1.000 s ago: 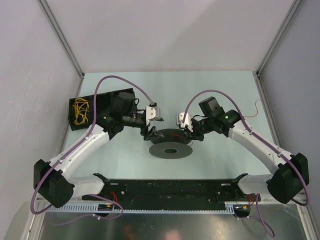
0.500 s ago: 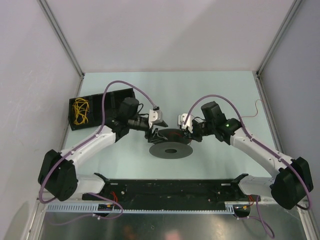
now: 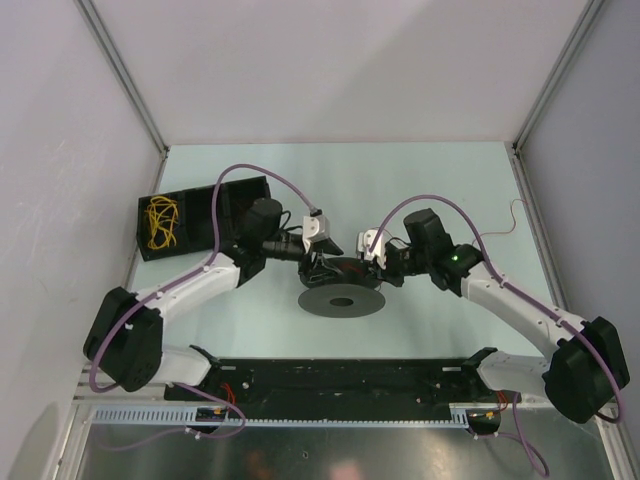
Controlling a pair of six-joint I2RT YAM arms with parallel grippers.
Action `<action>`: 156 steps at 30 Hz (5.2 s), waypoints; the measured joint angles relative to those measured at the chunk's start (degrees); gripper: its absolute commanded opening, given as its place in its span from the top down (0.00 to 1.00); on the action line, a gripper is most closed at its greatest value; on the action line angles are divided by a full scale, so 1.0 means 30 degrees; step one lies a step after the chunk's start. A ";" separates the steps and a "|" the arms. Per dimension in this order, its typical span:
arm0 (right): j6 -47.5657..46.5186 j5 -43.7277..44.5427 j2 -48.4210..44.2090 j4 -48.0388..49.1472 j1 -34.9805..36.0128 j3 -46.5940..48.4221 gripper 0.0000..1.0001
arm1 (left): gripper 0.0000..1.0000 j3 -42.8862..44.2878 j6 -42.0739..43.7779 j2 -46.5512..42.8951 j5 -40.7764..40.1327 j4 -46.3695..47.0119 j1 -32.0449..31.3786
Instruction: Wrap the cables
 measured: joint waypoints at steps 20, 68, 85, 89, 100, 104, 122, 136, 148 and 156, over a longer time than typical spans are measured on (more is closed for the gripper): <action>0.0474 0.0240 -0.0036 0.1005 0.0022 -0.0554 1.00 | 0.68 -0.0240 -0.0270 0.1290 -0.1188 0.1333 -0.0780; -0.0568 -0.0801 -0.0758 0.0823 -0.8816 -0.0678 0.04 | 1.00 0.8058 -0.3002 -0.3344 -0.0299 -0.4146 0.3592; -0.4342 -0.1202 0.6127 0.4124 -0.6040 -0.0743 0.23 | 1.00 1.0564 -0.5151 -0.3687 0.0051 -0.4554 0.3672; -0.4648 -0.0969 0.6623 0.4605 -0.6054 -0.0743 0.50 | 1.00 1.0673 -0.5610 -0.3869 0.0051 -0.4546 0.3672; -0.3927 -0.0947 0.5960 0.4371 -0.6528 -0.1056 1.00 | 1.00 1.0928 -0.8357 -0.3687 -0.5370 -0.4648 0.4109; -0.3337 -0.1151 0.3563 0.3300 -0.6266 -0.1326 1.00 | 1.00 1.0928 -1.0163 -0.3089 -1.0054 -0.4699 0.4248; -0.1268 0.2208 -0.2499 0.2761 0.2565 0.2069 1.00 | 1.00 0.8735 -1.3347 0.1282 -2.1092 -0.6324 0.2521; -0.1588 0.6207 -0.0022 0.8692 -0.0947 0.4218 1.00 | 1.00 0.4816 -0.8939 -0.1093 -1.5926 -0.6608 0.0364; 0.0277 0.1989 0.2091 0.7461 -0.5603 0.4364 0.88 | 1.00 0.4911 -0.7242 -0.5078 -0.8692 -0.4852 0.1625; 0.1195 0.1909 0.2980 0.5989 -0.7745 0.4561 0.24 | 1.00 0.9289 -0.8080 -0.4881 -0.6477 -0.6229 0.2827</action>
